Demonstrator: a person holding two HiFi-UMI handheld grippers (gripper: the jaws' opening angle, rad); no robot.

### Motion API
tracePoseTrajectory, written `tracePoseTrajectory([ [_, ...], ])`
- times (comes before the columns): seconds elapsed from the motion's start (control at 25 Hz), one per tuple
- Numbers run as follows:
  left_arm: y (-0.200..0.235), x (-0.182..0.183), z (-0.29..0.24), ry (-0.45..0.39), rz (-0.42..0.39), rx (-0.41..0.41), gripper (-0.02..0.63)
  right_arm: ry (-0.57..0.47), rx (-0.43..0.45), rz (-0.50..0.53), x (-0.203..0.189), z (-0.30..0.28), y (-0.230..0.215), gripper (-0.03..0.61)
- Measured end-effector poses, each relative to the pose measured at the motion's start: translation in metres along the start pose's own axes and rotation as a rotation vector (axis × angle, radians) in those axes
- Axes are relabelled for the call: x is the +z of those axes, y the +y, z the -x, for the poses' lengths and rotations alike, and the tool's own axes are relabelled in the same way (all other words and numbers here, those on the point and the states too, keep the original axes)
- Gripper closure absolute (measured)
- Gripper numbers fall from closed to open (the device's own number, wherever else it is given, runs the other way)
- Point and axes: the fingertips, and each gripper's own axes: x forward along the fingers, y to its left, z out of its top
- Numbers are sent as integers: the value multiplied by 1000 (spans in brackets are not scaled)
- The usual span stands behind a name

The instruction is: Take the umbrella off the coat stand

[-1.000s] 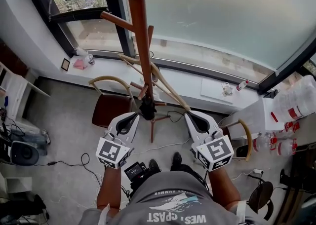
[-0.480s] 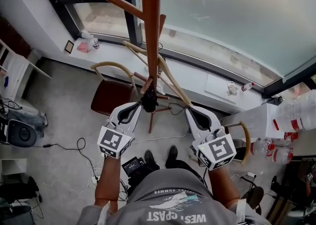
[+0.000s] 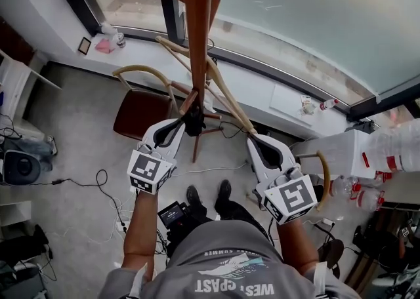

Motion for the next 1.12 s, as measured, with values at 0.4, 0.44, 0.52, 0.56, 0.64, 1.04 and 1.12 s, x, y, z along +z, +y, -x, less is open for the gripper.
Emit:
tracePoseTrajectory([
  [0.4,14,-28,-31,33,13,11,558,20,10,-14,-18,-10,-4,577],
  [0.44,15,-30,-33,36,15,12,553,22,9,-16,-19,-10,-4,577],
  [0.52,16,-34,-38,41,17,12,543,28,7,-19,-23,-11,-6,577],
  [0.56,17,-35,-41,44,18,10,537,30,7,-21,-24,-12,-7,577],
  [0.64,18,-39,-46,49,17,6,525,36,5,-24,-28,-14,-9,577],
  [1.04,20,-59,-74,80,20,-24,444,66,-2,-35,-41,-21,-14,577],
  [1.12,21,-63,-79,82,23,-29,433,69,-3,-37,-44,-23,-15,577],
])
